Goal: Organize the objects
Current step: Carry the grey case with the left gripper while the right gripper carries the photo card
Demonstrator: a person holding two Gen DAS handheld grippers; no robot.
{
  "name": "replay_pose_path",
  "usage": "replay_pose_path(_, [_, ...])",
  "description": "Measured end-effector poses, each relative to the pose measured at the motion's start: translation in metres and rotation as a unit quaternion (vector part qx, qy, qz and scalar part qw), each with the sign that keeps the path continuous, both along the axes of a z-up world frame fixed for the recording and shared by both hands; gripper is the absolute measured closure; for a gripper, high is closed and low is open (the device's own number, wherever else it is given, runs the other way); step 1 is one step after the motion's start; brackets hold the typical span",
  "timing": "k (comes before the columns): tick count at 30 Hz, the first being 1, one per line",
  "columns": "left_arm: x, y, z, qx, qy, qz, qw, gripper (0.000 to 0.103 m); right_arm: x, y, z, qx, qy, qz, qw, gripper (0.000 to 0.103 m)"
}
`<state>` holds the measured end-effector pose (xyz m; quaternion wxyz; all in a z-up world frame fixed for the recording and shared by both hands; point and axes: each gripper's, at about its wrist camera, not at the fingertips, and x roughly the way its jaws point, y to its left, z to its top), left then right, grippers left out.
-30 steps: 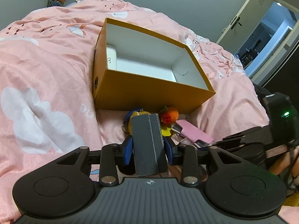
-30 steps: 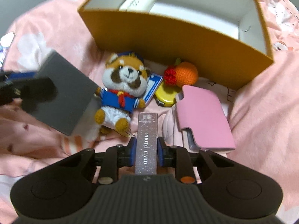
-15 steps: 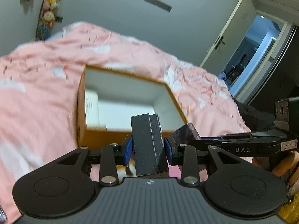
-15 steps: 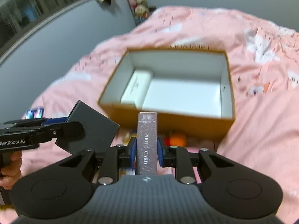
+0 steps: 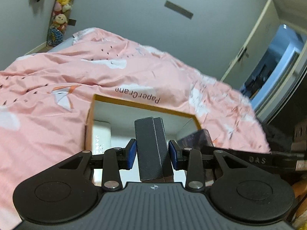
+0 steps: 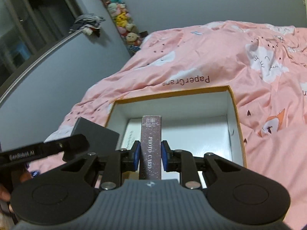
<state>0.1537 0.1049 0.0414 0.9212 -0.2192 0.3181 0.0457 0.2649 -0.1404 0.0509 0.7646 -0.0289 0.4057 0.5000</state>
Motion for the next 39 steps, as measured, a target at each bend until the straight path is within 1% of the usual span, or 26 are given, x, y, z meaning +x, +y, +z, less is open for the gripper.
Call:
replay_pose_path(3, [0.035,-0.005,-0.019,0.025,0.03,-0.008,0.9992,0.063,0.018,0.023,-0.018,-0.023,0.003,-0.009,1.0,0.079])
replay_pose_path(9, [0.081,0.001,-0.052,0.043,0.073,0.001,0.9964,0.063,0.046,0.051,-0.054,-0.052,0.028,-0.024,0.998,0.079])
replay_pose_path(11, [0.093,0.005,-0.06,0.039,0.08,-0.002,0.996,0.063,0.054,0.059,-0.062,-0.058,0.035,-0.027,0.997,0.079])
replay_pose_path(14, [0.107,0.012,-0.07,0.022,0.101,0.004,0.9946,0.063,0.062,0.068,-0.072,-0.064,0.044,-0.026,0.997,0.079])
replay_pose_path(20, [0.122,0.025,-0.08,0.003,0.112,0.011,0.9937,0.063,0.07,0.082,-0.085,-0.072,0.058,-0.024,0.995,0.079])
replay_pose_path(25, [0.13,0.031,-0.092,0.002,0.124,0.013,0.9922,0.063,0.071,0.089,-0.092,-0.078,0.07,-0.022,0.994,0.079])
replay_pose_path(28, [0.128,0.032,-0.098,0.003,0.119,0.013,0.9928,0.063,0.068,0.09,-0.093,-0.078,0.07,-0.024,0.994,0.079])
replay_pose_path(31, [0.129,0.03,-0.098,0.013,0.118,0.01,0.9929,0.062,0.066,0.089,-0.094,-0.077,0.077,-0.022,0.994,0.079])
replay_pose_path(33, [0.131,0.03,-0.097,0.022,0.123,0.008,0.9921,0.059,0.065,0.089,-0.095,-0.079,0.078,-0.021,0.994,0.079])
replay_pose_path(39, [0.133,0.021,-0.092,0.081,0.138,-0.001,0.987,0.055,0.064,0.087,-0.098,-0.082,0.082,-0.02,0.993,0.079])
